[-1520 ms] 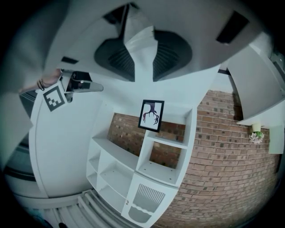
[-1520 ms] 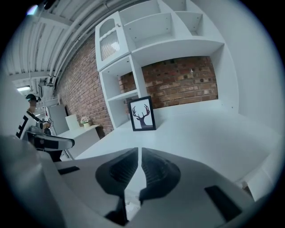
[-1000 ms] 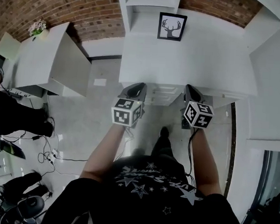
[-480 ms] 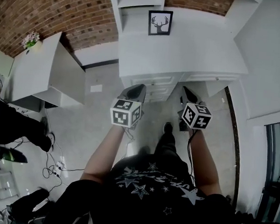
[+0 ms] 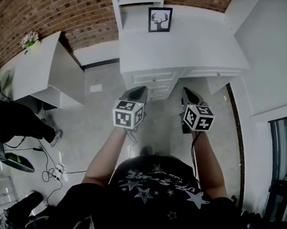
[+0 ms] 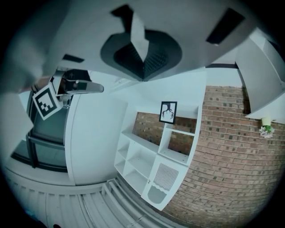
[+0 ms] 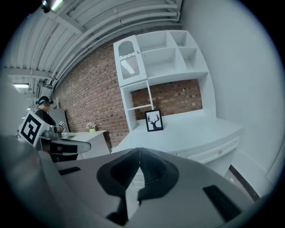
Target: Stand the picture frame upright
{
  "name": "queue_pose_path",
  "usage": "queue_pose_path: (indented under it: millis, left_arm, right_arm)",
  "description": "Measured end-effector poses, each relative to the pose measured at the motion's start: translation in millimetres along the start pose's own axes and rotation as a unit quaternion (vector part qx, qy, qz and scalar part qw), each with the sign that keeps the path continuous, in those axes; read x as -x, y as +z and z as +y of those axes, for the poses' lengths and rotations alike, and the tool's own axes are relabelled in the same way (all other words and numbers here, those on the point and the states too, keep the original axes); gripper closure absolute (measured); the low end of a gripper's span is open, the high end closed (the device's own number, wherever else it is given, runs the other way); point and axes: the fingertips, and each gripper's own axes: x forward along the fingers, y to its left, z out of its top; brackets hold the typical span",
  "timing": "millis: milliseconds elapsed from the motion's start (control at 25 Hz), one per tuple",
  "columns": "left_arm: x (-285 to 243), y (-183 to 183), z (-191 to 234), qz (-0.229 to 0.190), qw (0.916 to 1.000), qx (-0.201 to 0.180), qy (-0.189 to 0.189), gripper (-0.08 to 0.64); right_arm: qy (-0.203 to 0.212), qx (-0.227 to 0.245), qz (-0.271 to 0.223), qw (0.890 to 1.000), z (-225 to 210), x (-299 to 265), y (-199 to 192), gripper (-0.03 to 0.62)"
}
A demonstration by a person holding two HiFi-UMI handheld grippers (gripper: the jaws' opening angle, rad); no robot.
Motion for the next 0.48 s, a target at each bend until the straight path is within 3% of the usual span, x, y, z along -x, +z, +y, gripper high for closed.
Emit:
queue_pose_path:
  millis: [200, 480]
  left_arm:
    - [9, -2, -18, -0.003, 0.9999, 0.003, 0.013, 0.541]
    - [24, -10, -56, 0.005, 0.9995, -0.009, 0.029, 0.541]
  right_arm:
    - [0.019, 0.008, 0.007, 1.0, -1, 12, -3, 0.577]
    - [0.05, 0.058, 0.021, 0.997, 12, 47, -16, 0.577]
